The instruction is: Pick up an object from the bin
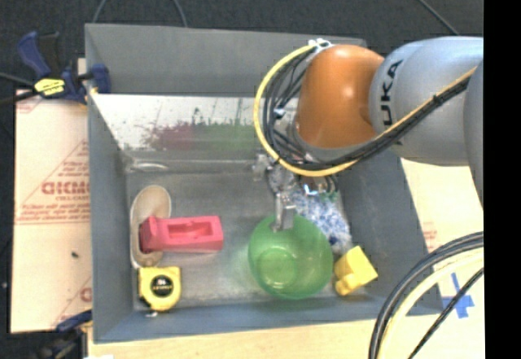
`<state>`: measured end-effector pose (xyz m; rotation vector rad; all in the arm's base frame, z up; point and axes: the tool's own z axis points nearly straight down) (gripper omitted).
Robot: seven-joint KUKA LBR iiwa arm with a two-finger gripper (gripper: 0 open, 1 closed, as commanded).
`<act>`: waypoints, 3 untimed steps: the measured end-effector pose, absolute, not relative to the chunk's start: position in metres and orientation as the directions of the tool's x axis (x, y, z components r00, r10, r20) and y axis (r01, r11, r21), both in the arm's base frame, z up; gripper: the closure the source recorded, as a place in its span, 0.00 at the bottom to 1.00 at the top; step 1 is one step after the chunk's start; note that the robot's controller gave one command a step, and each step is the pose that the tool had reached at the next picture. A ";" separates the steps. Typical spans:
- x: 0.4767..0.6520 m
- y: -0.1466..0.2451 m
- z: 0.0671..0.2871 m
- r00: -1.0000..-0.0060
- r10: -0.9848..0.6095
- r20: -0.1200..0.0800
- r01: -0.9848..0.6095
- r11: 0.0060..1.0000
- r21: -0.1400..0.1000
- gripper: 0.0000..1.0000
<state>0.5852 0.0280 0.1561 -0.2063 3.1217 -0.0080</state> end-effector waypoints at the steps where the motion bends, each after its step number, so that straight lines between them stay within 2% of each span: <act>1: 0.587 0.032 0.144 -0.989 -0.144 -0.021 -0.144 0.989 -0.008 0.00; 2: 0.548 0.022 0.227 -0.968 -0.251 -0.022 -0.251 0.968 -0.010 0.00; 3: 0.562 0.079 0.113 -0.982 -0.189 -0.014 -0.189 0.982 -0.005 0.00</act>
Offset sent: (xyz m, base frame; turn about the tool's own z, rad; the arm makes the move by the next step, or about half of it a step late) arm -0.0379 -0.0058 0.0673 -0.1221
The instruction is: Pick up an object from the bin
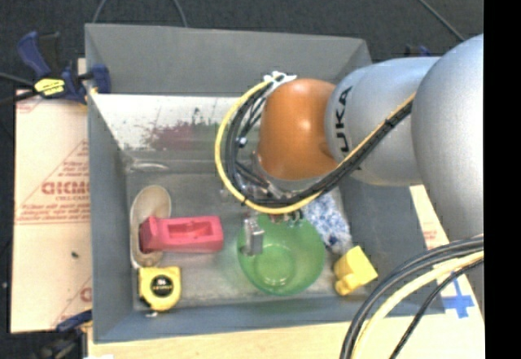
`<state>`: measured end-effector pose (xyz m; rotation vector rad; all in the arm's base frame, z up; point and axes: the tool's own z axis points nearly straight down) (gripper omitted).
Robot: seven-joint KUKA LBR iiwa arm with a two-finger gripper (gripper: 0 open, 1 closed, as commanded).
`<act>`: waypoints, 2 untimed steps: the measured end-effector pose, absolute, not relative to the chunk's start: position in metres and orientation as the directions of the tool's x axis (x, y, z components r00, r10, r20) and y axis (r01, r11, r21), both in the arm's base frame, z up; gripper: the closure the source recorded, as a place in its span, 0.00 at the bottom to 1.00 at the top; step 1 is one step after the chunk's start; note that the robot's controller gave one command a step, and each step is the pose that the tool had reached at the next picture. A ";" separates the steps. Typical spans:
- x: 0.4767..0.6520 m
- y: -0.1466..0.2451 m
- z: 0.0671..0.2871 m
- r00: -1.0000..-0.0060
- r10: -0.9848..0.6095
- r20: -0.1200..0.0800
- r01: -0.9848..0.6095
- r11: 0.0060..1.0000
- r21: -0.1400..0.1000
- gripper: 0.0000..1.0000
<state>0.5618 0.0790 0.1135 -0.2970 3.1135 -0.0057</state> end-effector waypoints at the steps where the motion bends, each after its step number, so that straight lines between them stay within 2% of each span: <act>1: 0.576 0.082 0.094 -0.981 -0.193 -0.008 -0.193 0.981 -0.005 0.00; 2: 0.576 0.105 0.106 -0.975 -0.219 -0.027 -0.219 0.976 -0.009 0.00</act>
Offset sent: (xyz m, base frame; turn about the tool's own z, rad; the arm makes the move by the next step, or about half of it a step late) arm -0.0021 0.0577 -0.0435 -0.0648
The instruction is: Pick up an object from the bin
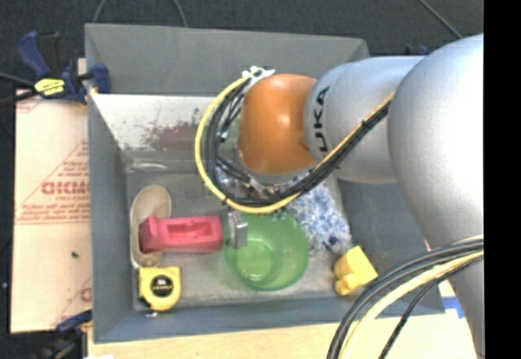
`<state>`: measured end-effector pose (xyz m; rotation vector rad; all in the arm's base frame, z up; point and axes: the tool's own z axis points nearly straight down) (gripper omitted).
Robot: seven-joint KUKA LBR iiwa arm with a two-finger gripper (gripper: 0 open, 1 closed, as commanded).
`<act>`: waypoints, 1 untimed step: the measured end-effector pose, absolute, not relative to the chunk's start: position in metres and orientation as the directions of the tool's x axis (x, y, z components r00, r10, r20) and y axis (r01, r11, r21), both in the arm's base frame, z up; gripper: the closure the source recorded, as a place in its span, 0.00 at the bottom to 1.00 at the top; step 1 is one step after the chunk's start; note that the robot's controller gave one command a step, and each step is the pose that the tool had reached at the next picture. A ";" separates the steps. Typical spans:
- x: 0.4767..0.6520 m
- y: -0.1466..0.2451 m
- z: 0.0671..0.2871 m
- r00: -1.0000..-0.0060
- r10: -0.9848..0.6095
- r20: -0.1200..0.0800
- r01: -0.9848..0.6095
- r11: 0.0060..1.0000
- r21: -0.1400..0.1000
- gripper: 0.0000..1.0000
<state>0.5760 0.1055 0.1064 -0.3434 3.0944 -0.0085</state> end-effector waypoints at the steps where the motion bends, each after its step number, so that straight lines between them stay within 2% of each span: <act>1: 0.537 0.120 0.124 -0.970 -0.241 -0.019 -0.241 0.971 -0.008 0.00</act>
Offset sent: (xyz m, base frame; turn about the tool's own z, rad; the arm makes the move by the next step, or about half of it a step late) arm -0.0201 0.0093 -0.0364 -0.3435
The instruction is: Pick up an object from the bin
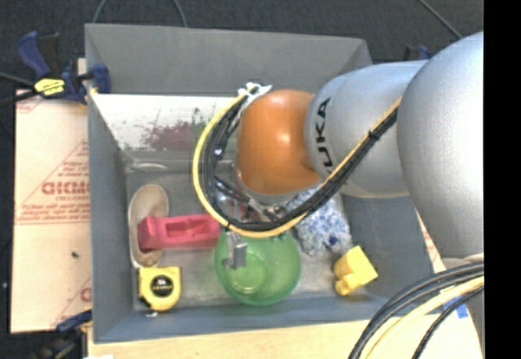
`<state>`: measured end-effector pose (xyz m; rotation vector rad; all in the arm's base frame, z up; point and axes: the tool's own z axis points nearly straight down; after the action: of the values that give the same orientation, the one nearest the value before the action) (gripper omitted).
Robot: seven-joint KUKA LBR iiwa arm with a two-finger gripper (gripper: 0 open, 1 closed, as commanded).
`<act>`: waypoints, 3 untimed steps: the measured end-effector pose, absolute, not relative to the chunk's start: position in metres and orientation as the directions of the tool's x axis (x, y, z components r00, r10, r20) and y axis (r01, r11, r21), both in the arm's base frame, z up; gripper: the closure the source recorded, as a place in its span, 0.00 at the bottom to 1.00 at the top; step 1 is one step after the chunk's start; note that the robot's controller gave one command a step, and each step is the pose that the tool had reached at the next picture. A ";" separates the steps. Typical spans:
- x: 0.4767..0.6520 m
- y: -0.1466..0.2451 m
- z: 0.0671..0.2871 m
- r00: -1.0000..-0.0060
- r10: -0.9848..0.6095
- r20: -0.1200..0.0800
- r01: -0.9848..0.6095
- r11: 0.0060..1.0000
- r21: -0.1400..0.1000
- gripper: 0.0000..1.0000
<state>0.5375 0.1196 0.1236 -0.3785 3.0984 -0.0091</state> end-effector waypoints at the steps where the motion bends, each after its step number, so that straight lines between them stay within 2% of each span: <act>1: 0.558 0.114 0.072 -0.846 -0.532 -0.015 -0.532 0.846 -0.018 1.00; 2: 0.558 0.114 0.072 -0.847 -0.531 -0.015 -0.531 0.847 -0.017 1.00; 3: 0.552 0.113 0.158 -0.844 -0.537 -0.009 -0.537 0.844 -0.016 1.00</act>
Offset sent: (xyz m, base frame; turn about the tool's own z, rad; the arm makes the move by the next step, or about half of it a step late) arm 0.0000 0.0000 0.0000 0.0000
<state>0.5520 0.1133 0.1578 -0.8745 3.0033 -0.0203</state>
